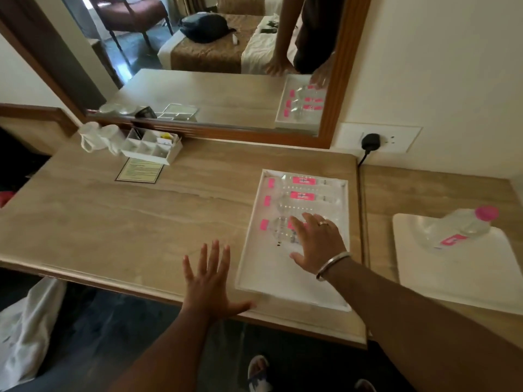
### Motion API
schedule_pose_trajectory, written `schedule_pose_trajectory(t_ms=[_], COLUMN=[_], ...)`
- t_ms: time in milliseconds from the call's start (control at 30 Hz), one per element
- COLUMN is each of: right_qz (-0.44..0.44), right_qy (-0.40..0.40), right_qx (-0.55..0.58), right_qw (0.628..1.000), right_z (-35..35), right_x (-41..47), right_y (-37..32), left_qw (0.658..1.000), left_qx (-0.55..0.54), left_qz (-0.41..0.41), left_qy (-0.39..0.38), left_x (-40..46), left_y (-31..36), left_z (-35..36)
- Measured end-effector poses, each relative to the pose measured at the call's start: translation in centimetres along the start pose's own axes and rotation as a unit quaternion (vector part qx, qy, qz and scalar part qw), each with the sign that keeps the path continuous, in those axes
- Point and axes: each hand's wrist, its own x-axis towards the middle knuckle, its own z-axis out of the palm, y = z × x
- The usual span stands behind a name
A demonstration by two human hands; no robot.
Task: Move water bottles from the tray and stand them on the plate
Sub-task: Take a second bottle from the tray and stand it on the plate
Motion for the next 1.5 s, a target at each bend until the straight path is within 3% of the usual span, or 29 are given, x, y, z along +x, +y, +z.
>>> schedule_pose_trajectory(t_ms=[300, 567, 733, 867, 967, 1100, 1233, 1367, 1500], right_qz=[0.019, 0.021, 0.039, 0.093, 0.104, 0.142, 0.182, 0.225, 0.276], right_qy=[-0.050, -0.068, 0.046, 0.192, 0.231, 0.243, 0.259, 0.278, 0.289], right_qx=[-0.036, 0.006, 0.121, 0.334, 0.421, 0.455, 0.453, 0.389, 0.329], right_qw=[0.998, 0.997, 0.991, 0.918, 0.871, 0.845, 0.834, 0.849, 0.856], right_z=[0.4, 0.3, -2.8, -5.9, -7.2, -7.7, -7.1, -6.8, -6.5], right_x=[5.7, 5.3, 1.9, -2.1, -5.9, -11.5, -17.2, -21.4, -22.7], right_y=[-3.4, -3.4, -1.3, 2.1, 4.8, 9.3, 14.7, 20.6, 25.8], left_qw=[0.996, 0.995, 0.996, 0.996, 0.994, 0.991, 0.991, 0.982, 0.970], left_qx=[-0.088, -0.085, -0.087, -0.082, -0.112, -0.110, -0.085, -0.151, -0.211], left_qz=[0.030, 0.040, 0.032, 0.030, 0.008, -0.012, 0.029, 0.092, 0.117], left_qy=[0.002, 0.020, 0.012, 0.008, 0.015, 0.080, 0.102, 0.067, 0.037], left_x=[3.4, 3.5, 2.9, 2.7, 1.7, -0.6, -1.2, -0.8, -0.5], left_y=[-0.6, -0.7, -0.3, 0.2, 1.5, 7.6, 18.4, 29.8, 36.8], left_z=[2.5, 2.9, 2.3, 1.7, 0.7, -0.8, -1.7, 0.2, 3.0])
